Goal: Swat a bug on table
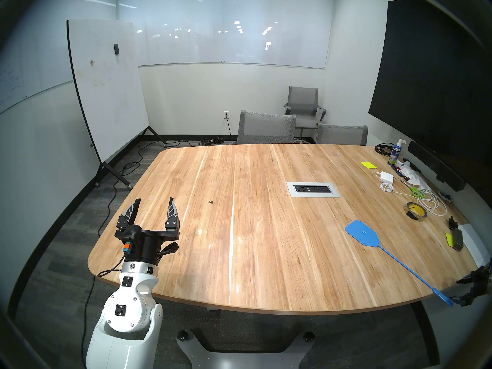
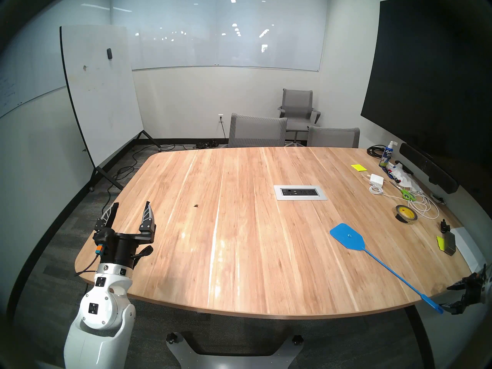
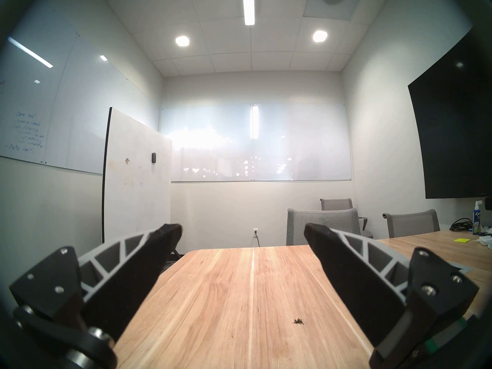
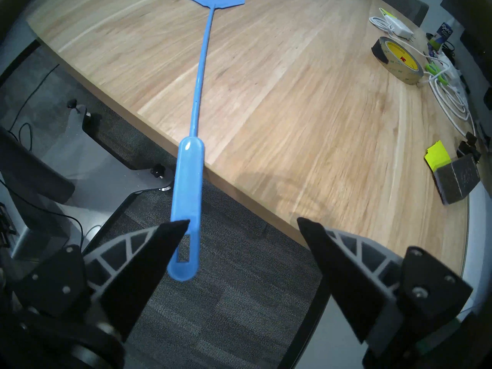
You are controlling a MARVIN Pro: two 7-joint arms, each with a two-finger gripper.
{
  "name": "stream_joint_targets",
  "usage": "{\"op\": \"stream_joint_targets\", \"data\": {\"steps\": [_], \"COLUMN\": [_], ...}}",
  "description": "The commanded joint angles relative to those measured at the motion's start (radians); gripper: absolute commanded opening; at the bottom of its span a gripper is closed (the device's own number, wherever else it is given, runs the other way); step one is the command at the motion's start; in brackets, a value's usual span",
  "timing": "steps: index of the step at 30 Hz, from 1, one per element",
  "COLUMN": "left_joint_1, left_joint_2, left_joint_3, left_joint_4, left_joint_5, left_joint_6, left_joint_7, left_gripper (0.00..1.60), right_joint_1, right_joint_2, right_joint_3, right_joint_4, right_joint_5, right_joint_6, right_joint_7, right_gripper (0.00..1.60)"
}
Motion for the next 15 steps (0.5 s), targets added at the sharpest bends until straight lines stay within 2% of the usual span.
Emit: {"op": "stream_joint_targets", "data": {"steps": [1,15], "left_joint_1": [-0.001,-0.004], "left_joint_2": [0.001,0.000], "left_joint_3": [0.001,0.001], "left_joint_4": [-0.016,-0.009], "left_joint_5": [0.001,0.001], "left_joint_6": [-0.005,-0.005], "left_joint_7": [-0.001,-0.001], "left_gripper": [1.60,1.60], "right_joint_1": [-0.020,-0.066], "right_joint_2": [0.042,0.027], "right_joint_3": [0.008,-0.003], "right_joint_4": [-0.013,-0.028], "right_joint_5": [0.013,0.008], "right_joint_6": [0.004,0.021], "right_joint_7": [0.083,0.099], "right_gripper": [1.60,1.60]}}
